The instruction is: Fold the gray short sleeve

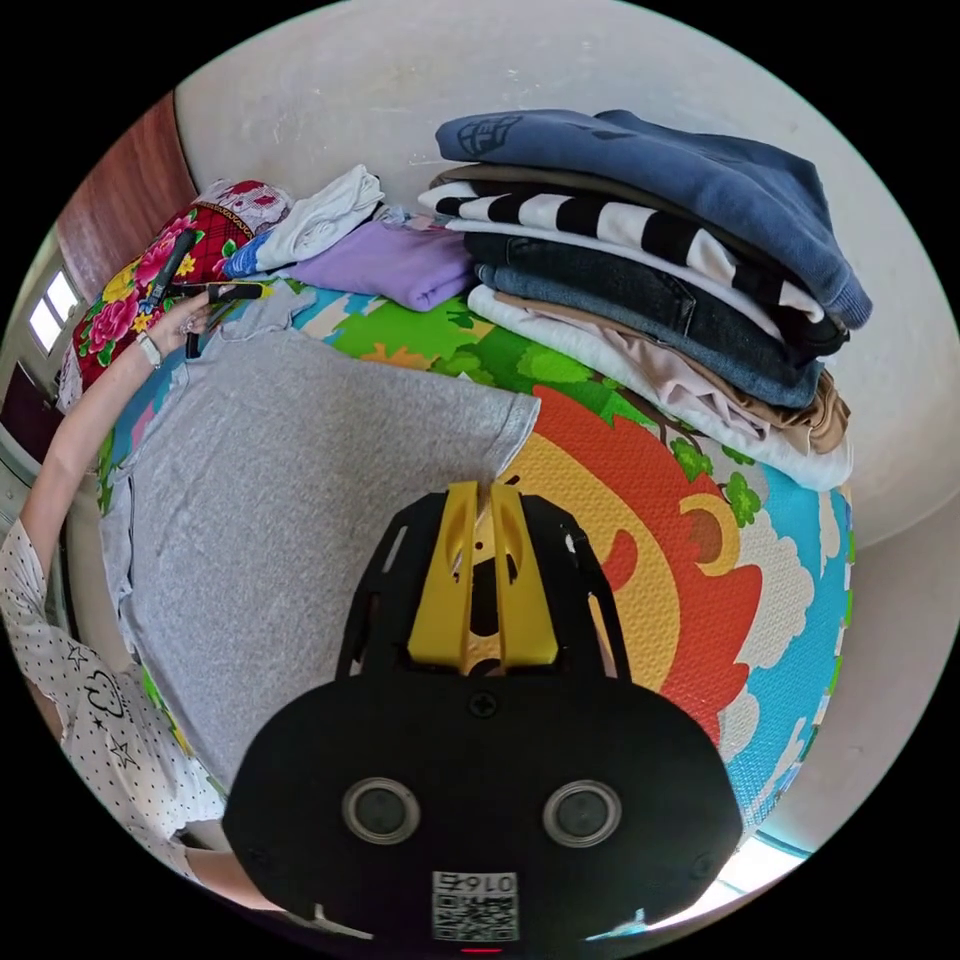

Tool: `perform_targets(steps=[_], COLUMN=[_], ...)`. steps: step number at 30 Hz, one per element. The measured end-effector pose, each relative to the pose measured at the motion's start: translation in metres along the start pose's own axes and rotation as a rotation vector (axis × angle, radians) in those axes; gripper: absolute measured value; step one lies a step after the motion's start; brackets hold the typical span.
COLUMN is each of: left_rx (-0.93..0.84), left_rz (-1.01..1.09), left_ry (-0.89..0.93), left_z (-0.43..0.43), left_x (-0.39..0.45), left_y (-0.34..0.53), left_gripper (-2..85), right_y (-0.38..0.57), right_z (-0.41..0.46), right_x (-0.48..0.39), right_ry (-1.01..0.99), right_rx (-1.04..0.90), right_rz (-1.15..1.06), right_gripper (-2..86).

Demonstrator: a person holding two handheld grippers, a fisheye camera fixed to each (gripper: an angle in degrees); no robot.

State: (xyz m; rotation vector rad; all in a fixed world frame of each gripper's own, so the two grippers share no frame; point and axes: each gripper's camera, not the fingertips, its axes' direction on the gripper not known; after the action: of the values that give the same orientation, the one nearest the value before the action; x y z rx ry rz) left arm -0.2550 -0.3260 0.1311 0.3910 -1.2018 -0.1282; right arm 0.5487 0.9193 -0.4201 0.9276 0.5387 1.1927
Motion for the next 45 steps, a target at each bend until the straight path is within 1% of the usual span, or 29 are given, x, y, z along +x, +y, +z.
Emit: perform_targets(steps=[2, 4, 6, 7, 9, 10, 11, 14, 15, 16, 18, 20, 22, 25, 29, 36, 41, 43, 45], left_rx=[0.065, 0.104, 0.05, 0.032, -0.031, -0.047, -0.076, -0.143, -0.163, -0.165, -0.098, -0.05, -0.056, -0.086, -0.084, -0.079, -0.086, -0.084, -0.082], left_rz=[-0.032, 0.017, 0.137, 0.174, 0.339, 0.388, 0.478, 0.738, 0.832, 0.878, 1.016, 1.05, 1.059, 1.032, 0.962, 0.869, 0.862, 0.857, 0.848], left_ry=[-0.012, 0.055, 0.177, 0.205, 0.305, 0.328, 0.364, 0.428, 0.421, 0.416, 0.377, 0.333, 0.339, 0.406, 0.336, 0.362, 0.361, 0.366, 0.393], left_z=[-0.022, -0.042, -0.058, -0.062, -0.08, -0.085, -0.097, -0.127, -0.138, -0.143, -0.16, -0.164, -0.163, -0.159, -0.148, -0.151, -0.155, -0.158, -0.16], left_x=[0.012, 0.031, 0.074, 0.088, 0.154, 0.173, 0.211, 0.311, 0.35, 0.368, 0.43, 0.463, 0.484, 0.5, 0.504, 0.491, 0.48, 0.474, 0.463], left_y=[0.009, 0.023, 0.054, 0.064, 0.116, 0.131, 0.162, 0.239, 0.267, 0.279, 0.321, 0.34, 0.353, 0.367, 0.377, 0.382, 0.386, 0.388, 0.391], left_gripper=[4.9, 5.1, 4.8, 4.7, 4.3, 4.3, 4.4, 5.1, 5.5, 5.8, 6.6, 6.7, 6.8, 6.7, 6.5, 6.3, 5.8, 5.2, 2.4], right_y=[0.011, 0.024, 0.04, 0.051, 0.069, 0.084, 0.103, 0.156, 0.166, 0.185, 0.212, 0.251, 0.283, 0.335, 0.384, 0.391, 0.385, 0.383, 0.383], right_z=[-0.024, -0.052, -0.084, -0.105, -0.145, -0.178, -0.212, -0.277, -0.285, -0.293, -0.291, -0.276, -0.264, -0.257, -0.269, -0.27, -0.275, -0.279, -0.285], right_x=[0.006, 0.009, 0.01, 0.01, 0.004, -0.009, -0.028, -0.083, -0.093, -0.113, -0.136, -0.159, -0.171, -0.184, -0.193, -0.184, -0.175, -0.172, -0.169], right_ry=[-0.008, -0.012, -0.03, -0.033, -0.003, 0.036, 0.079, 0.183, 0.199, 0.219, 0.194, 0.083, 0.046, 0.076, 0.081, -0.004, -0.068, -0.07, -0.082], right_rx=[0.01, 0.072, 0.152, 0.199, 0.266, 0.337, 0.424, 0.566, 0.574, 0.566, 0.48, 0.317, 0.222, 0.184, 0.278, 0.286, 0.343, 0.351, 0.375], right_rz=[0.057, 0.094, 0.118, 0.14, 0.192, 0.189, 0.155, 0.081, 0.066, 0.028, -0.04, -0.12, -0.12, -0.048, -0.037, -0.027, 0.0, 0.021, 0.044], right_gripper=[6.0, 6.5, 6.6, 6.5, 6.4, 5.9, 5.3, 3.4, 3.4, 3.6, 6.5, 10.1, 11.1, 11.4, 11.6, 10.1, 3.7, 2.4, 1.6])
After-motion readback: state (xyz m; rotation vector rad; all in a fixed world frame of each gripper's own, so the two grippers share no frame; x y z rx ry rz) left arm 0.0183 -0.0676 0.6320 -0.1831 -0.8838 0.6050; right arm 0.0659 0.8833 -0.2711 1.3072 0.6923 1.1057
